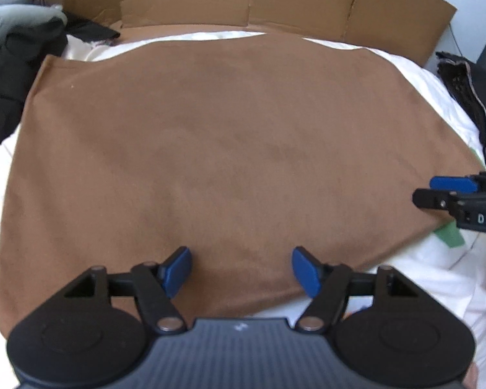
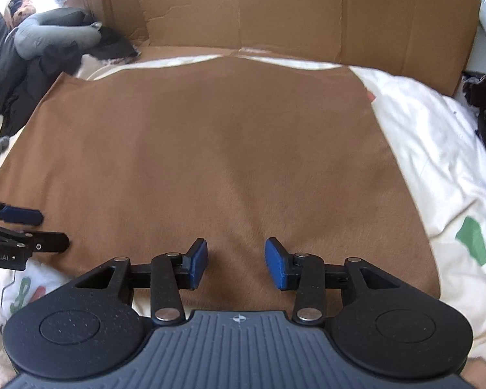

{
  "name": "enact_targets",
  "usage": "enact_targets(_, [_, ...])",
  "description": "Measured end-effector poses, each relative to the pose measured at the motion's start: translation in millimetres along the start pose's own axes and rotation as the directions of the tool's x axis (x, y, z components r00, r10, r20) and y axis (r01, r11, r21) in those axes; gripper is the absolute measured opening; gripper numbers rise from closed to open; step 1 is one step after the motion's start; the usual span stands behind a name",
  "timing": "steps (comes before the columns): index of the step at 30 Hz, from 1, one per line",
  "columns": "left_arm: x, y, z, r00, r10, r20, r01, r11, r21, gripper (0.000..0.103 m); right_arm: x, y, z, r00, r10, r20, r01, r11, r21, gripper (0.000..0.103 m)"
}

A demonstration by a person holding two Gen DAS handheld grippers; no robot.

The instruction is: Fold clothes

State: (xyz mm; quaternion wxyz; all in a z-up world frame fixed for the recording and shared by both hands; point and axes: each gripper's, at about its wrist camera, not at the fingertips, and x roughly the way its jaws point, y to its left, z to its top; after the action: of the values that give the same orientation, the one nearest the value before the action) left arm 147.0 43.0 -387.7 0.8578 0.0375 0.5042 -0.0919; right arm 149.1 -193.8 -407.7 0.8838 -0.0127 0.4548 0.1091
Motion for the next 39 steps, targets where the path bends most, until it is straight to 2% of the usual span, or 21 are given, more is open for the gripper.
enact_targets(4, [-9,4,-15,0.999,0.040,0.004,-0.040,0.998,0.042,0.072,-2,-1,-9,1.000,-0.008,-0.024,0.007,1.000,-0.021,0.049])
enact_targets(10, [-20,38,-29,0.996,0.093,0.006,-0.093,0.995,-0.026,0.072,-11,-17,-17,0.999,-0.035,-0.027,0.035,0.999,-0.004,0.049])
enact_targets(13, [-28,46,-37,0.988,0.153,0.010,-0.153,0.988,-0.025,0.071,-15,-31,-17,0.998,-0.060,-0.028,0.061,0.998,0.028,0.049])
enact_targets(19, [-32,82,-45,0.978,0.207,-0.037,-0.210,0.965,-0.157,0.069,-16,-66,-20,0.992,-0.118,-0.039,0.121,0.987,0.105,0.049])
enact_targets(21, [-36,92,-48,0.981,0.192,-0.036,-0.196,0.960,-0.202,0.069,-17,-74,-21,0.990,-0.133,-0.042,0.137,0.983,0.120,0.049])
enact_targets(22, [-38,95,-49,0.980,0.195,-0.035,-0.198,0.956,-0.218,0.066,-17,-78,-21,0.989,-0.141,-0.044,0.146,0.981,0.127,0.049])
enact_targets(25, [-47,104,-49,0.971,0.235,-0.038,-0.237,0.938,-0.255,0.052,-19,-86,-22,0.988,-0.147,-0.048,0.153,0.977,0.149,0.048])
enact_targets(27, [-53,116,-52,0.971,0.239,-0.031,-0.237,0.924,-0.300,0.045,-23,-88,-24,0.988,-0.146,-0.047,0.152,0.974,0.165,0.048])
enact_targets(32, [-68,140,-61,0.960,0.280,-0.029,-0.267,0.871,-0.414,0.044,-37,-95,-26,0.985,-0.168,-0.040,0.172,0.965,0.198,0.049])
enact_targets(36, [-73,156,-69,0.972,0.234,-0.015,-0.207,0.827,-0.522,0.042,-48,-110,-31,0.988,-0.150,-0.035,0.153,0.945,0.289,0.049])
enact_targets(39, [-70,168,-74,0.986,0.163,0.015,-0.120,0.779,-0.615,0.035,-51,-119,-37,0.996,-0.092,-0.021,0.093,0.922,0.377,0.049])
